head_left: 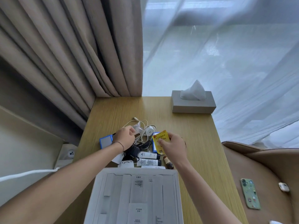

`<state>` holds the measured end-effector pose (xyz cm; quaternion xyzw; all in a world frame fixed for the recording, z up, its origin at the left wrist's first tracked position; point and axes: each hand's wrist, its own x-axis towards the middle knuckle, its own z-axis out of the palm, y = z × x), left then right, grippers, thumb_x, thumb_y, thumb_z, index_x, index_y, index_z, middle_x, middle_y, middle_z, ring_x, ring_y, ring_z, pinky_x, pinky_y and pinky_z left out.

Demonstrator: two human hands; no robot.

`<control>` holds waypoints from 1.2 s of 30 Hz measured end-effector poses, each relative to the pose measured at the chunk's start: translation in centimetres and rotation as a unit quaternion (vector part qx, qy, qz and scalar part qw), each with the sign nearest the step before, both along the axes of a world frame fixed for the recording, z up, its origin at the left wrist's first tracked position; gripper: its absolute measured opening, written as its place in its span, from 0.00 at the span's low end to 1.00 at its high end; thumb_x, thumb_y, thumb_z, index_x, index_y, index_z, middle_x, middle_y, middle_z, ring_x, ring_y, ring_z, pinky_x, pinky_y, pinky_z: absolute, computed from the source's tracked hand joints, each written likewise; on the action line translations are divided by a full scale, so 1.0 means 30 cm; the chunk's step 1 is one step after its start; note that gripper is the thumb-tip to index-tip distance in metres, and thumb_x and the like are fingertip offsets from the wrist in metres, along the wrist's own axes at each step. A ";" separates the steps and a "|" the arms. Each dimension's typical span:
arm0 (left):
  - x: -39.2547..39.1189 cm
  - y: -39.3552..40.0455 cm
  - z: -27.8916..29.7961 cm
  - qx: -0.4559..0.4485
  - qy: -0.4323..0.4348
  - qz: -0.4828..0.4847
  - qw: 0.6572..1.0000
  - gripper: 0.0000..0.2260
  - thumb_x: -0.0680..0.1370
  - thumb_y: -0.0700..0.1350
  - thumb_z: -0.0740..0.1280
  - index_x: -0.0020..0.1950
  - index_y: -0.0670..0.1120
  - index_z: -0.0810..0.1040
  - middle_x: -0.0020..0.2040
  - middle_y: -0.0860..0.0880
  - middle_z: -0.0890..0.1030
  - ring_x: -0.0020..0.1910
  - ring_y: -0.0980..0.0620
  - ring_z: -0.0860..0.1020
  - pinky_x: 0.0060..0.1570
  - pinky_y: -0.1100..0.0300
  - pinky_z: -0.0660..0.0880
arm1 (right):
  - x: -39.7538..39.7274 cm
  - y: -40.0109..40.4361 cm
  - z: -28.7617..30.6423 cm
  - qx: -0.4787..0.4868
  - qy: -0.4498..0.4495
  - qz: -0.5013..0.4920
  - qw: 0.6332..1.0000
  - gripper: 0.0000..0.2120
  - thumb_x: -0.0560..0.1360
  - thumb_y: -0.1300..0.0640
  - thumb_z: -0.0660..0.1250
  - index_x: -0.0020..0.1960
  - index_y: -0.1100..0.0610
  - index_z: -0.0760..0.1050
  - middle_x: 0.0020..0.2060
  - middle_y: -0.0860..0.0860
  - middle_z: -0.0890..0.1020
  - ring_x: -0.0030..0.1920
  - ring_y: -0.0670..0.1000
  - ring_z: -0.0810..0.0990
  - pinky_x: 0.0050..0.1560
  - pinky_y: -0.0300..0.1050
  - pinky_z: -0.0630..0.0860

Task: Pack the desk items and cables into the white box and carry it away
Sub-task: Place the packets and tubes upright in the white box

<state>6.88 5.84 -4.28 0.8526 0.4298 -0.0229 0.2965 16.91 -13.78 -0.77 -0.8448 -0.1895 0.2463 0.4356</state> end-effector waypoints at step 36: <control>-0.176 0.160 0.108 -0.364 -0.283 0.177 0.870 0.15 0.77 0.41 0.70 0.63 0.49 0.74 0.59 0.43 0.79 0.51 0.45 0.81 0.46 0.51 0.81 | -0.429 -0.143 -0.059 -0.036 0.210 0.023 0.977 0.09 0.79 0.61 0.67 0.48 0.52 0.85 0.42 0.46 0.88 0.40 0.40 0.86 0.36 0.32 0.77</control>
